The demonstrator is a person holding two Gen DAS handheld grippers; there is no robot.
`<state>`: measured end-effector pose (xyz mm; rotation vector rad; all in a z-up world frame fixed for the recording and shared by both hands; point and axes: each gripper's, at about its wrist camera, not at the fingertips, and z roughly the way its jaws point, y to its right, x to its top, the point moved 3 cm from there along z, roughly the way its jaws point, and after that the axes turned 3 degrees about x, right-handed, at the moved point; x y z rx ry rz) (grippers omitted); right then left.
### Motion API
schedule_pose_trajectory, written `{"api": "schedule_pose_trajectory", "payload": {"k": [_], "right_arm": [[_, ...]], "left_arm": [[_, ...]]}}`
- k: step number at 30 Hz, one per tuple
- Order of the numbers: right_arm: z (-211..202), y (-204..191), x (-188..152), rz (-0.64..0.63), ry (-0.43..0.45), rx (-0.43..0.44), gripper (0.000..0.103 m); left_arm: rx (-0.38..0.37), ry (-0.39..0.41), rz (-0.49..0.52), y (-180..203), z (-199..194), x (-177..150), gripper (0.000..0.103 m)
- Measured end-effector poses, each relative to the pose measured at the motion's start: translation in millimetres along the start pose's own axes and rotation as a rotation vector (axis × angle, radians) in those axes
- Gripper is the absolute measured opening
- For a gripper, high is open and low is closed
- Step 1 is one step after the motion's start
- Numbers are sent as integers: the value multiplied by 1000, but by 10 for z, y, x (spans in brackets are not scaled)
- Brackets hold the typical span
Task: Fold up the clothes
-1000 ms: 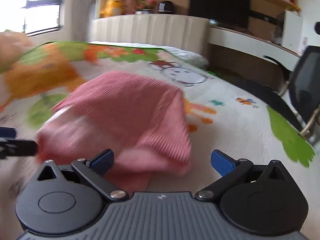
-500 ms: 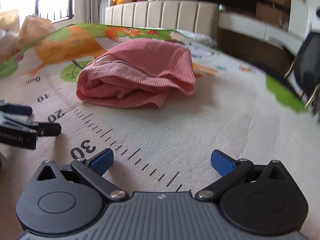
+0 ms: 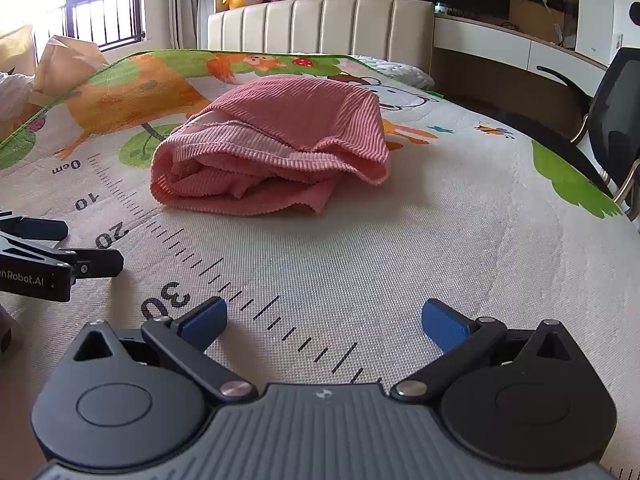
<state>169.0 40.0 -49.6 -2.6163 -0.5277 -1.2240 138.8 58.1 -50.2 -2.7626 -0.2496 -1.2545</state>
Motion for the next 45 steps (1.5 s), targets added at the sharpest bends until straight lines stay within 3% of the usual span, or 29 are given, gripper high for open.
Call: {"api": "schedule_pose_trajectory", "payload": {"k": [6,45], "right_arm": [[2,-4,0,0,0,0,103],[4,-19,-3,-1,1,0,103]], "left_arm": [[-43,13,82,126,-30,-18,103],[-56,13,71,111,-16,-27,103]]}}
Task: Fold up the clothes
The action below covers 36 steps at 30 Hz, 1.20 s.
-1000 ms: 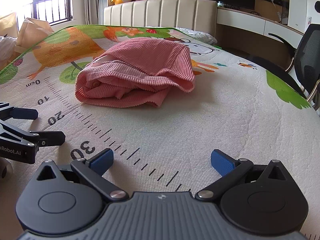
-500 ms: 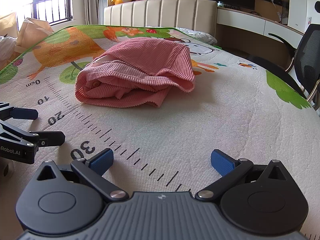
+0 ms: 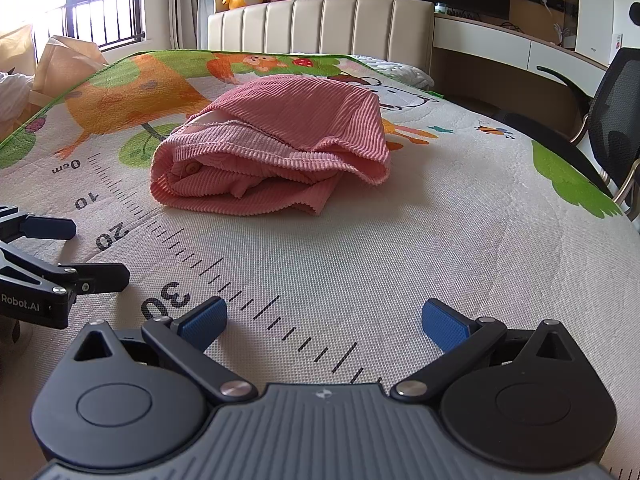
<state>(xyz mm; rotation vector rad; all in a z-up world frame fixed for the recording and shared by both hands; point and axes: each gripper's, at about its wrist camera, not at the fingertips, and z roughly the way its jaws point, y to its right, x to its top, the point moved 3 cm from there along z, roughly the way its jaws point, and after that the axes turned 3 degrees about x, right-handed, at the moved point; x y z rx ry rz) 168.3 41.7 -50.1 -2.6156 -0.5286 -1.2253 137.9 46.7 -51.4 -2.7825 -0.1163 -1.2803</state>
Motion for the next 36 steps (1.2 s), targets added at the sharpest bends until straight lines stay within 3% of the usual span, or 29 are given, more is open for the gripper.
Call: {"api": "schedule_pose_trajectory", "payload": {"k": [36], "right_arm": [[30,-17,12,-2,-2,-3,103]], "left_arm": [[3,-4,3,2,0,7,103]]}}
